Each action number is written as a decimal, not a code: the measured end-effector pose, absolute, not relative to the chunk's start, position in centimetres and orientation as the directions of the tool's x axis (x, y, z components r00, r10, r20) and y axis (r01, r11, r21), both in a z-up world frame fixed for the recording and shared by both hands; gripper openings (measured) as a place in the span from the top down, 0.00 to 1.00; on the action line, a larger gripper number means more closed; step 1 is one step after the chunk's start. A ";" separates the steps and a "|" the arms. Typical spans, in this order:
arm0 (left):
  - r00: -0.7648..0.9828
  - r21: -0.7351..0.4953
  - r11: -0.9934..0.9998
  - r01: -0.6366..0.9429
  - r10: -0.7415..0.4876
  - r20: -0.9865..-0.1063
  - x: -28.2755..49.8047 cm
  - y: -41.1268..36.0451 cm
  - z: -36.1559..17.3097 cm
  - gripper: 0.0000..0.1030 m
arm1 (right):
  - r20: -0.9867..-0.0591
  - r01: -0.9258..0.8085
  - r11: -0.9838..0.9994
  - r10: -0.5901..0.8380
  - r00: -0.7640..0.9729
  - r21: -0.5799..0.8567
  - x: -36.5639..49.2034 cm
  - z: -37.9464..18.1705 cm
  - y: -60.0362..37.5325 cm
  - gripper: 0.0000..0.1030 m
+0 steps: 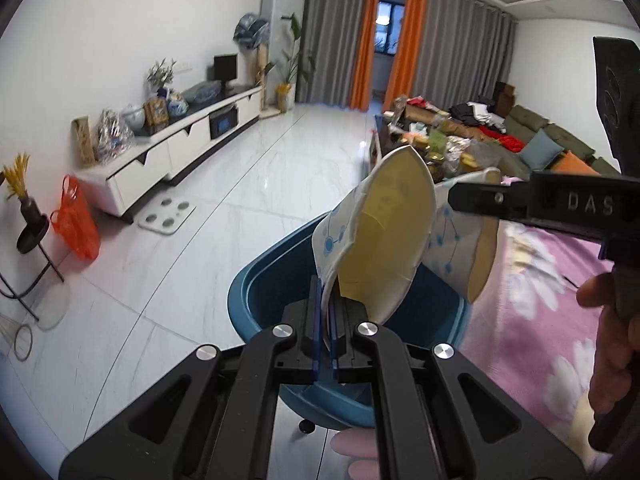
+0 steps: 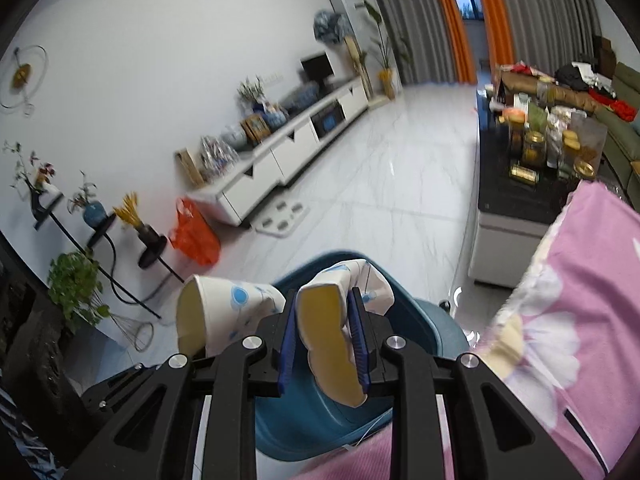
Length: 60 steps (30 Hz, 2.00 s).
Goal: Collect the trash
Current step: 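Carry both paper cups to the blue-green bin and open both tools, then move both tools back over the table toward the foam nets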
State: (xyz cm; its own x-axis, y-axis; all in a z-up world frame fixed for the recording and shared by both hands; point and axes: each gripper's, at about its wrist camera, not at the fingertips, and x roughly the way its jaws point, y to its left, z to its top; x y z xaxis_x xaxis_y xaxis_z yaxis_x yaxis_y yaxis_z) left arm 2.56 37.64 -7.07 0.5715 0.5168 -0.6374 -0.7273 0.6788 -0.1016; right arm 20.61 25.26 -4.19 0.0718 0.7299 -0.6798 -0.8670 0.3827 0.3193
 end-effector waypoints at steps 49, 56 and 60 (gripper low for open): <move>0.928 -0.066 0.938 -0.340 0.324 -0.186 0.8 7.3 6.8 0.05 | -0.226 -0.635 0.772 0.626 0.746 0.044 10.0 3.9 -11.3 0.07; 0.962 -0.074 0.977 -0.200 0.181 -0.206 1.2 3.1 5.6 0.05 | -0.215 -0.512 0.858 0.508 0.834 0.044 8.0 3.1 -16.4 0.07; 0.964 -0.092 0.988 -0.120 0.094 -0.247 1.5 1.1 4.2 0.05 | -0.220 -0.446 0.894 0.444 0.869 0.044 6.6 2.1 -18.7 0.07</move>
